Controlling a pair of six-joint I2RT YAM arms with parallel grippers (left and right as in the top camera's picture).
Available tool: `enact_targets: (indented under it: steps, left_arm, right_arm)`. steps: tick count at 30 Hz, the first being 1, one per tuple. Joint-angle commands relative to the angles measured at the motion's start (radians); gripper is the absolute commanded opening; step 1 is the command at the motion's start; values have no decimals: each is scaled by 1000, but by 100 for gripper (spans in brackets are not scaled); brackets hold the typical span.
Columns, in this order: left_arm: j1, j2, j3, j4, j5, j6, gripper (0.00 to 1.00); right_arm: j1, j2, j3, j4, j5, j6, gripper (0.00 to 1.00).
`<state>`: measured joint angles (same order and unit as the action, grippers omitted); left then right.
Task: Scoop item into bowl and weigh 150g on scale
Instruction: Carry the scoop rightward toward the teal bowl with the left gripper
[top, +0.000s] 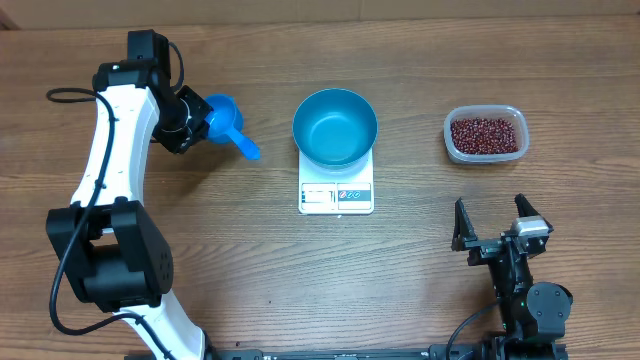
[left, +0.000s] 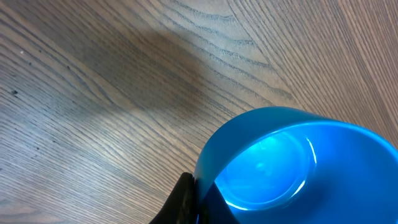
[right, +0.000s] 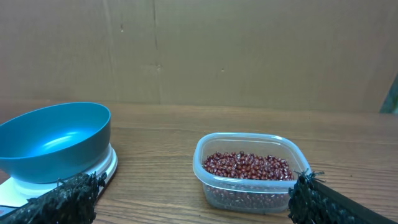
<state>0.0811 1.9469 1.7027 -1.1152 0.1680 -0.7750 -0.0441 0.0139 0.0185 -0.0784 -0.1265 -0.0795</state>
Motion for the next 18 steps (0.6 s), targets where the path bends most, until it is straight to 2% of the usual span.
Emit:
enact_targets:
  steps: [1,18]
  left_arm:
    - [-10,-19,27,-3,-22,-35,4]
    - [-10,-19,27,-6,-18,-202,4]
  right_arm:
    - [6,-6,-11,5,-2,-4,100]
    - [6,-6,-11,5,-2,-4,100]
